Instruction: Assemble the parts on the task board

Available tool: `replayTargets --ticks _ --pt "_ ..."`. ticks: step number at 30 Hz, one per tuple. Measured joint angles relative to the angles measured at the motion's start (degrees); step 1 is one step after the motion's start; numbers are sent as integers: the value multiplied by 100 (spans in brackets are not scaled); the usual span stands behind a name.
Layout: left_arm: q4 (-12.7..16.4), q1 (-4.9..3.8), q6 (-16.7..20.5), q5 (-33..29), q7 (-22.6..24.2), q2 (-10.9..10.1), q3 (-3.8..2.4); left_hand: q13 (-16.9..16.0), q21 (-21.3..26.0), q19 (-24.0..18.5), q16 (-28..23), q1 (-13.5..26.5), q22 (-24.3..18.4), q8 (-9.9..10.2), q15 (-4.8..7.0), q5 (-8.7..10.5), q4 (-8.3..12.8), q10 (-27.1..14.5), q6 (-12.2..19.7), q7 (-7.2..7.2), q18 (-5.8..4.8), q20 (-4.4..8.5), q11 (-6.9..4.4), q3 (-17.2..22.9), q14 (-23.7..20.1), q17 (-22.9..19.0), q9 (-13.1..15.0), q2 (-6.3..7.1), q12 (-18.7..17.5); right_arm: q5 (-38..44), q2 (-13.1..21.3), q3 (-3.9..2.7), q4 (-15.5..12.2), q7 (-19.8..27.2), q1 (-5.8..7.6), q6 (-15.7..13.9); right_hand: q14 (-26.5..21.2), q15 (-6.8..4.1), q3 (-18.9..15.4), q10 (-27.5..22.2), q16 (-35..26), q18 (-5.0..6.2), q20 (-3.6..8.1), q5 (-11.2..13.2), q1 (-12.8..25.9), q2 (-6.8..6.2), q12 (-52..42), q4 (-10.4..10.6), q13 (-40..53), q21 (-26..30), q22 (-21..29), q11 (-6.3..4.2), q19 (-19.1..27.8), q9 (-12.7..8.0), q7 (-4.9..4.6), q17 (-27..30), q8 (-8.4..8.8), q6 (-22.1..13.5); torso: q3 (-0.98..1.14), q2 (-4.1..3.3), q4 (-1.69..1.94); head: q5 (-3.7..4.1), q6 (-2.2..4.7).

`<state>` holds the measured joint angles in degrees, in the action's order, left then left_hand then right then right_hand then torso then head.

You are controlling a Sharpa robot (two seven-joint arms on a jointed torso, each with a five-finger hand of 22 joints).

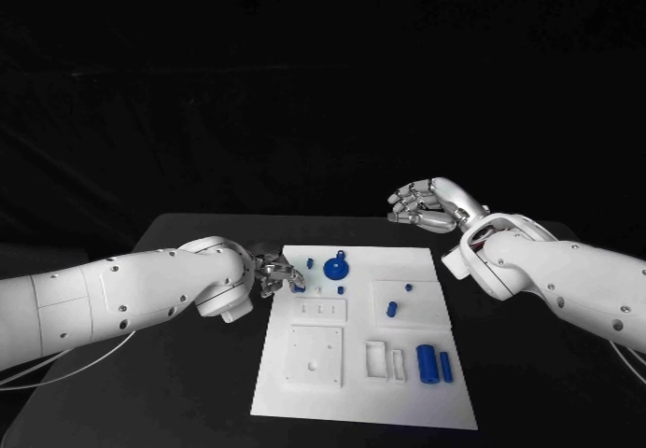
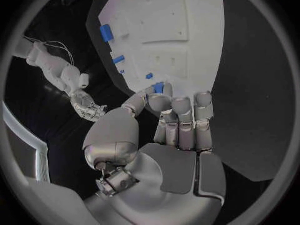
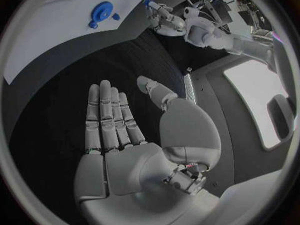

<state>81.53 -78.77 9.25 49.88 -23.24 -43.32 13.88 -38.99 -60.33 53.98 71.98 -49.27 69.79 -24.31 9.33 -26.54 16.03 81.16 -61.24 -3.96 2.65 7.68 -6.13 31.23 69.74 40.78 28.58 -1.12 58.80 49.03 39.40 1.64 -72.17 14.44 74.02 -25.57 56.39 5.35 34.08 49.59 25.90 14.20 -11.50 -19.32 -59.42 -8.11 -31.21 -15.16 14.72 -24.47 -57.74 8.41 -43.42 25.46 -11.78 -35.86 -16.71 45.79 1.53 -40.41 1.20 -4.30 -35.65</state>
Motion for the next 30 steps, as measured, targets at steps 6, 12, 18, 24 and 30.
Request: replayTargets --ticks 6,12,18,24,30 --pt "-23 102 4 209 -35 26 0 -22 0 0 13 10 5 12 0 -47 7 -1 0 0 0 0 0 -7 0 1 2 -10 0 -431 -5 -9 129 127 14 34 37 68 -48 409 -445 2 -88 -132 36 35 744 -48 -629 348 260 24 128 -54 0 218 -54 0 -10 -1 -1 -10 -67" --pt "-88 185 11 349 -47 42 -3 -38 0 0 13 10 6 -5 1 -47 7 -2 0 0 0 0 0 -9 0 0 3 -10 23 -726 -5 -10 176 199 23 119 38 125 -126 698 -642 3 -140 -176 38 83 1232 -80 -923 474 329 22 180 -92 0 381 -54 0 -10 -1 -4 -22 -126" --pt "-72 254 10 413 -48 98 -2 -53 -22 0 35 33 14 -5 1 -74 7 -2 0 0 0 0 0 -10 0 0 4 -33 23 -857 -10 -10 177 224 25 168 59 145 -142 756 -665 2 -161 -176 38 82 1289 -64 -965 474 335 39 158 -106 0 399 -54 0 -9 1 -6 -18 -164" --pt "-63 256 9 434 -45 94 -2 -58 -22 0 35 33 19 -3 1 -74 13 -2 0 0 0 0 0 -18 0 0 5 -32 23 -912 -10 -11 190 229 26 188 59 146 -142 797 -665 2 -161 -176 37 82 1331 -64 -982 497 341 39 158 -113 1 405 -54 0 -7 3 -8 -9 -177" --pt "-27 256 7 433 -41 95 -5 -57 -22 -1 35 34 19 14 1 -74 7 -3 0 0 0 0 1 -24 0 -1 6 -31 23 -945 -15 -11 211 227 26 205 59 146 -158 797 -665 2 -161 -176 37 82 1353 -48 -990 497 341 39 158 -118 1 410 -54 1 -4 5 -12 -2 -177"
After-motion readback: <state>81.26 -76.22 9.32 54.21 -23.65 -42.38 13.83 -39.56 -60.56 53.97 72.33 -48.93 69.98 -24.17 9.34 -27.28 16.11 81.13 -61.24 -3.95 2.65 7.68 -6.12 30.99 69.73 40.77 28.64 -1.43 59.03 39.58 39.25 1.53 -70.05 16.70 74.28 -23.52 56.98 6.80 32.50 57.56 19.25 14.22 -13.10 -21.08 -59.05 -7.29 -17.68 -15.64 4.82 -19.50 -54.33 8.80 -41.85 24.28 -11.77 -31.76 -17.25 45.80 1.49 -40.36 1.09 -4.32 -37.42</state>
